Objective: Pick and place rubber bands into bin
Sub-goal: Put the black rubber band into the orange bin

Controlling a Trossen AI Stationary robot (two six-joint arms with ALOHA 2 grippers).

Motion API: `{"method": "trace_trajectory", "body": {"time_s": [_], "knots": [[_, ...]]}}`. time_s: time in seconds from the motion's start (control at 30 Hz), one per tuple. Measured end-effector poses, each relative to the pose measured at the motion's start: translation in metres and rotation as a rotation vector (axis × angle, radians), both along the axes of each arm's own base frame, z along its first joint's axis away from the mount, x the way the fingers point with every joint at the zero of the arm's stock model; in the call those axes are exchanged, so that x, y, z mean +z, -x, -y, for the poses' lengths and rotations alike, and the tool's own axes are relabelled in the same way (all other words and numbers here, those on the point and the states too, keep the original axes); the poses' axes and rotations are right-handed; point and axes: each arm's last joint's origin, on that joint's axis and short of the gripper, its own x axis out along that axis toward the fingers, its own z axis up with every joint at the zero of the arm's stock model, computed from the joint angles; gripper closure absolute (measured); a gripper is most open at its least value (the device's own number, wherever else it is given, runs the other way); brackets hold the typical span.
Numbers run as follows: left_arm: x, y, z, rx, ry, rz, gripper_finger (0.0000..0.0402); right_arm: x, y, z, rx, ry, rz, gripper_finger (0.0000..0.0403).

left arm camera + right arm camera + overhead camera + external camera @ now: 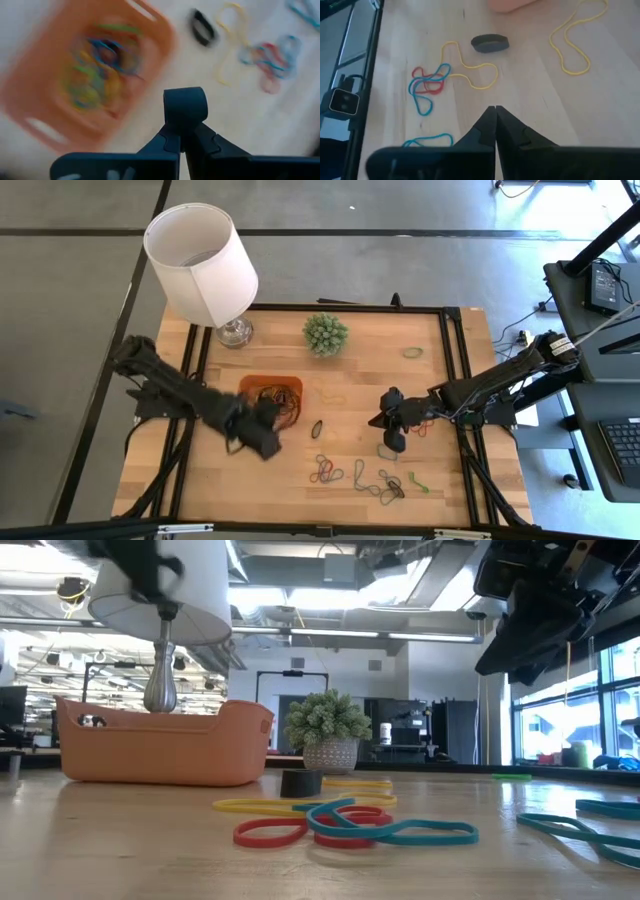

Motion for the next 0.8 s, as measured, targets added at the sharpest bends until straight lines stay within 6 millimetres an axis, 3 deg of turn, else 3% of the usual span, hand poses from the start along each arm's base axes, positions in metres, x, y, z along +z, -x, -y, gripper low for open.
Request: {"method": "trace_trajectory", "body": {"time_s": [0.13,0.4,0.57,0.8], "knots": [[-0.007,-0.006,-0.042,-0.092,-0.033,-0.107,0.0398,0.000,-0.001,0.002,-0.030,-0.028,0.000,0.0398],[-0.064,-0.007,-0.095,-0.279,0.027,-0.303,0.0399,0.000,-0.003,0.008,-0.128,-0.110,-0.008,0.0398],[-0.082,0.002,-0.112,-0.373,0.033,-0.380,0.0397,0.001,-0.005,0.013,-0.227,-0.117,0.014,0.0398],[-0.094,0.005,-0.119,-0.561,-0.003,-0.398,0.0397,0.005,-0.010,0.023,-0.314,-0.150,0.075,0.0398]]}}
